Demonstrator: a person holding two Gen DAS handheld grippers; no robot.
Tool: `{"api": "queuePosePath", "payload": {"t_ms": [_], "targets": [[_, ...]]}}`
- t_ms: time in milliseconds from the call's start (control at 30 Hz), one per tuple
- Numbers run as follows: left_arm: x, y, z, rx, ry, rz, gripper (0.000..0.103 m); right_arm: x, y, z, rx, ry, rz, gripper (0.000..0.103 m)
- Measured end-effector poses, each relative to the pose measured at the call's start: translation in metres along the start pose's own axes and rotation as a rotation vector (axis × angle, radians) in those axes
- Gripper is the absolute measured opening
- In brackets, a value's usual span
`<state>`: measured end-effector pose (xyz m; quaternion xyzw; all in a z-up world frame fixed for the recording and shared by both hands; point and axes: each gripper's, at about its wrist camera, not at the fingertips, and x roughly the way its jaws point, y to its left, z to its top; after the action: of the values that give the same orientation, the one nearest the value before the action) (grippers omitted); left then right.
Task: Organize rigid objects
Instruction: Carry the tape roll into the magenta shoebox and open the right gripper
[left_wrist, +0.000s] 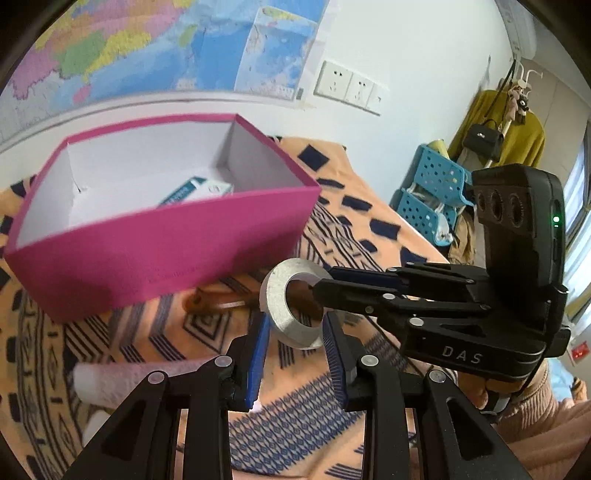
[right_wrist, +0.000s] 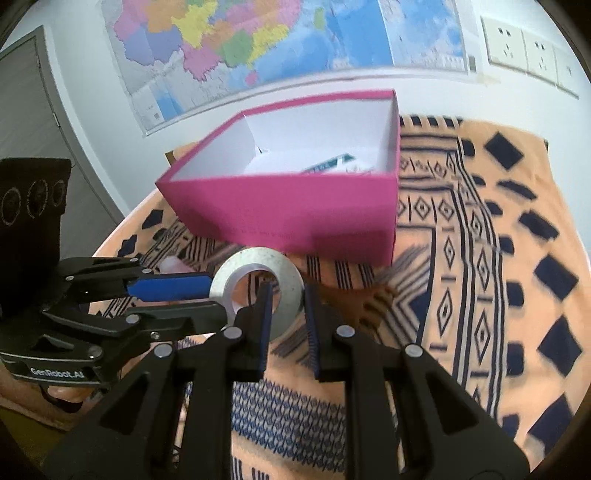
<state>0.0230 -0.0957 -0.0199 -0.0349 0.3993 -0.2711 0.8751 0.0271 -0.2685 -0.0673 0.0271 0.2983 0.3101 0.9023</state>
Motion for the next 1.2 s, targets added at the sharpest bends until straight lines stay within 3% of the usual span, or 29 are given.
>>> {"api": "queuePosePath", "payload": {"t_ms": [633,1200], "targets": [[-0.008,0.014,0.064,0.032,-0.12,0.082,0.03,-0.009,0.003,0.071,-0.114,-0.133,-0.011,0.019],[0.019,0.03,0.097,0.008,-0.1,0.131,0.03,0.013,-0.019,0.104,-0.091,-0.128,-0.017,0.019]]}}
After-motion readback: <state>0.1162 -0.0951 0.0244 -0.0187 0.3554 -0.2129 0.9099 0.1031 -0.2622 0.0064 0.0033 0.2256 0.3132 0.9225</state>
